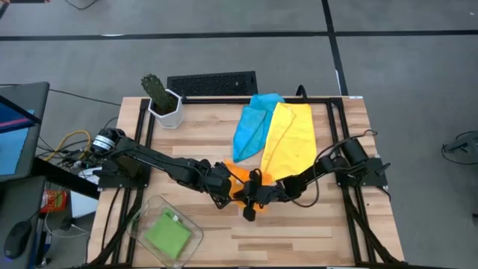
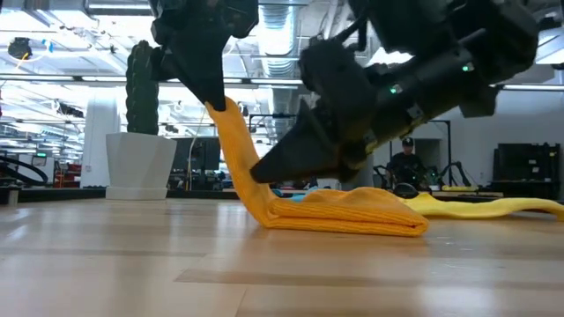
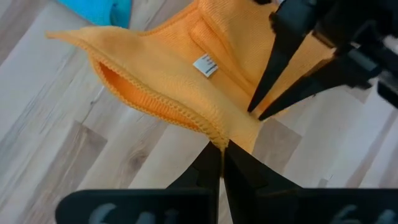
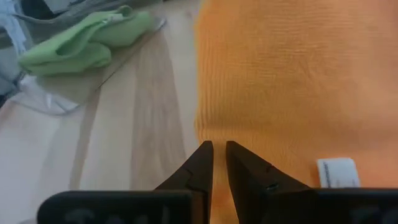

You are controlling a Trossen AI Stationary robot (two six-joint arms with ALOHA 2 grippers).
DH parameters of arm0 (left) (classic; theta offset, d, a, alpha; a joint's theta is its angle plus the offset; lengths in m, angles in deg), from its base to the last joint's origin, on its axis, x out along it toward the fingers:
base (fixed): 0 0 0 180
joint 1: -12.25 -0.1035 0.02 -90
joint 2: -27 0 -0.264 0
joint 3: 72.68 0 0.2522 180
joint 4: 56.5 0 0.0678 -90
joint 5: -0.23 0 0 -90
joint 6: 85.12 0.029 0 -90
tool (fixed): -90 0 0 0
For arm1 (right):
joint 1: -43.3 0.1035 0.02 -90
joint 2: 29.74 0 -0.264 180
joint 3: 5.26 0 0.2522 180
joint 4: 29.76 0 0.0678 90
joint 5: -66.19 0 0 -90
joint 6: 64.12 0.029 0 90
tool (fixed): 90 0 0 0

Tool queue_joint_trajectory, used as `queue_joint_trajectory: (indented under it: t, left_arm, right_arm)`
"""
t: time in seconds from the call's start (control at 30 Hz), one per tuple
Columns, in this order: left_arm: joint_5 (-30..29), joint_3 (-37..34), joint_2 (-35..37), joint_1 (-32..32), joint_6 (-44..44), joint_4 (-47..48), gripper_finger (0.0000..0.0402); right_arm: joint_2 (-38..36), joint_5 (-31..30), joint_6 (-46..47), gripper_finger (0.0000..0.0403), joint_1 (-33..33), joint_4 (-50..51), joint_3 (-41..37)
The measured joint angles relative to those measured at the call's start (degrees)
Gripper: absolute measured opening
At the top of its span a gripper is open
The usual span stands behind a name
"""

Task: Fold microfiber towels
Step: Fold the orange microfiber towel

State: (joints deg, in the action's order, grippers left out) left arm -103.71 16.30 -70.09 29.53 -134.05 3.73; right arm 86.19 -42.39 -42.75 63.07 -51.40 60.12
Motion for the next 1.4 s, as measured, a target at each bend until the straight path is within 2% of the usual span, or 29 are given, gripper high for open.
queue_joint_trajectory:
  t: [0.17,0.33,0.6,0.73,0.9,1.07,1.23,1.4]
  left_arm:
    - [-0.03,0.0,0.02,0.0,-0.01,-0.01,0.0]
    - [0.03,0.0,0.02,0.0,0.2,0.12,0.0]
    - [0.12,0.0,0.0,0.0,1.56,1.05,0.0]
    - [0.13,0.0,0.0,0.0,2.41,3.89,0.0]
    - [0.09,0.0,-0.01,-0.02,2.84,5.29,0.0]
    - [1.58,0.0,-0.01,-0.02,2.86,2.34,0.0]
    - [3.3,0.0,0.0,-0.02,3.19,-0.41,0.0]
    - [4.69,0.0,-0.55,-0.02,3.74,-4.74,0.0]
  right_arm:
    - [0.32,2.27,-1.65,0.007,-1.14,2.08,1.22]
    - [-7.54,1.96,-5.32,0.0067,-0.73,5.46,0.78]
    - [-23.02,-6.39,-9.67,0.0044,3.65,24.99,0.58]
    - [-26.32,-9.31,-7.44,0.0028,6.93,32.45,0.61]
    - [-24.79,-13.39,-1.57,0.0011,11.72,35.7,0.69]
    - [-19.41,-19.37,7.02,0.002,15.14,38.28,0.56]
    - [-14.41,-18.87,11.72,0.0019,15.48,38.38,0.56]
    - [-12.5,-18.45,12.87,0.0014,15.08,38.19,0.63]
